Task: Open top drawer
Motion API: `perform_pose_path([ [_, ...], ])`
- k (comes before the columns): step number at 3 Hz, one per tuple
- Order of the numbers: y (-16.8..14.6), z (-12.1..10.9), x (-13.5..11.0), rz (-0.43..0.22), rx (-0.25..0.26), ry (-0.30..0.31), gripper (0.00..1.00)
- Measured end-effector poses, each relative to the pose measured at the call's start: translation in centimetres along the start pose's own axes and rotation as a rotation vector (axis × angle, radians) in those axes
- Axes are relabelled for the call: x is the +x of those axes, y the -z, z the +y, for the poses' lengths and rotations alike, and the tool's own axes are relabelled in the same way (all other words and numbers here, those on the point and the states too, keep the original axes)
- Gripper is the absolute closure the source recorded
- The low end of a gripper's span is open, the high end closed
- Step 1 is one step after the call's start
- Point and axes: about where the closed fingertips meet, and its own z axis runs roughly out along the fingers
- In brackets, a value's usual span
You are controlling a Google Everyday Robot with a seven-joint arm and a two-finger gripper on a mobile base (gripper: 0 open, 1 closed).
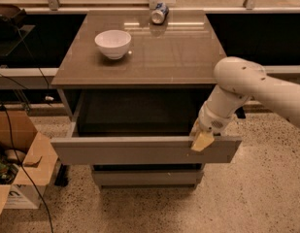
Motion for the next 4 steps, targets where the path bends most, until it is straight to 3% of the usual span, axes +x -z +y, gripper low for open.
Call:
perform_pose_path([
  [1, 0.4, 3.7, -0.1, -0.021, 0.013, -0.020, 0.19],
  [2, -0.7, 7.2, 0.7, -0.017, -0.016, -0.039, 0.00],
  [3, -0.6, 11.1, 0.6, -0.047, -0.011, -0.070, 0.00],
  [4, -0.6, 11.1, 0.6, -0.047, -0.012, -0.070, 0.00],
])
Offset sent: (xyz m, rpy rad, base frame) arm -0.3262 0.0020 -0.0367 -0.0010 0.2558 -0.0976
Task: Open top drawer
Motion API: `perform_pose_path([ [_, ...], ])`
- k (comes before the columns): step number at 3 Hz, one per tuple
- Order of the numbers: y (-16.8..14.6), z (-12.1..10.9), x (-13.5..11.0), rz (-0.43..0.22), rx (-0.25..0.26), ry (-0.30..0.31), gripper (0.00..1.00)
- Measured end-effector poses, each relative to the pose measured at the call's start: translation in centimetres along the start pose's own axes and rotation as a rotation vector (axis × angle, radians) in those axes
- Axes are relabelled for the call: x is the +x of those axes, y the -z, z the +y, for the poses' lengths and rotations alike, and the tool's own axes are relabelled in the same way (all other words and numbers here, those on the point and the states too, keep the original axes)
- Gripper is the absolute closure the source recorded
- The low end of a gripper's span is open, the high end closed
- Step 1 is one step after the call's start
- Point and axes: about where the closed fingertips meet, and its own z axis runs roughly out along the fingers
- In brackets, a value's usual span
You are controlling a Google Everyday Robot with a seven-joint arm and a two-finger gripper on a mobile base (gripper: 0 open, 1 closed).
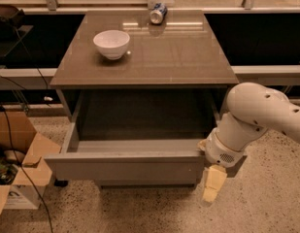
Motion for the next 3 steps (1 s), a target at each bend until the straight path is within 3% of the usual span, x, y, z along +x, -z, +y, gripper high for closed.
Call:
perform_pose_path([
  [1, -0.7, 1.6, 0.6, 0.004, -0.021, -0.011, 0.16],
  [2, -0.7, 1.6, 0.6, 0.004, -0.021, -0.011, 0.13],
  [3, -1.6, 3.5, 1.3, 0.003, -0.047, -0.030, 0.00],
])
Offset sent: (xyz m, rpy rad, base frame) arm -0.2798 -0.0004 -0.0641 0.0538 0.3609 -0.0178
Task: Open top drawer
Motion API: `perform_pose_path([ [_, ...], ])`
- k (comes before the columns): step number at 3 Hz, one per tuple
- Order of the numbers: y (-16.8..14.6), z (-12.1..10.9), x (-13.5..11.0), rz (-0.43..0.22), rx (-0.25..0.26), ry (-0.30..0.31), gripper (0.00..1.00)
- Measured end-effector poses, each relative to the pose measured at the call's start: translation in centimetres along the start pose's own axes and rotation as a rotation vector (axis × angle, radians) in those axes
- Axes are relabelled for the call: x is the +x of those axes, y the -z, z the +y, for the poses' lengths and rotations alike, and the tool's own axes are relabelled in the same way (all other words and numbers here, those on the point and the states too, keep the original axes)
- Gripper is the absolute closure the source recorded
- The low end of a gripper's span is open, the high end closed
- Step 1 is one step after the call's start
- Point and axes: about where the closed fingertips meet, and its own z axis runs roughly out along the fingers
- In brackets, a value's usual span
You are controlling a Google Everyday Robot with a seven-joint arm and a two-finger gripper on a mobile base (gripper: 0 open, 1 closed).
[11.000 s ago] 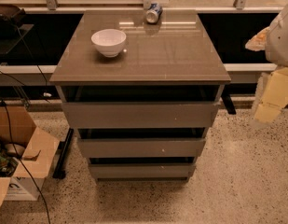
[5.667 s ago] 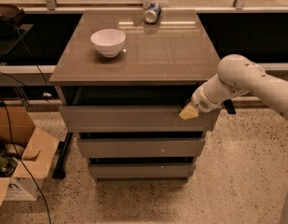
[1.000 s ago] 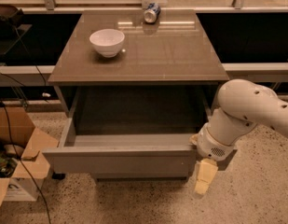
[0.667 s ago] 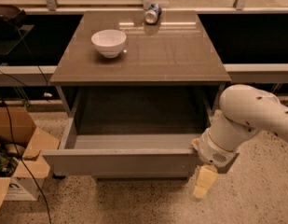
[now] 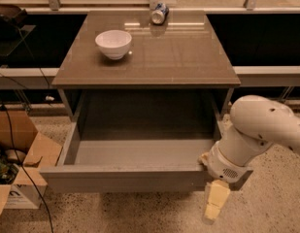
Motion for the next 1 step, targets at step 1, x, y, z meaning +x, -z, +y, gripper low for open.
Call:
perform_pose_path([
  [1, 0.00, 0.00, 0.00, 0.000, 0.000, 0.000, 0.00],
])
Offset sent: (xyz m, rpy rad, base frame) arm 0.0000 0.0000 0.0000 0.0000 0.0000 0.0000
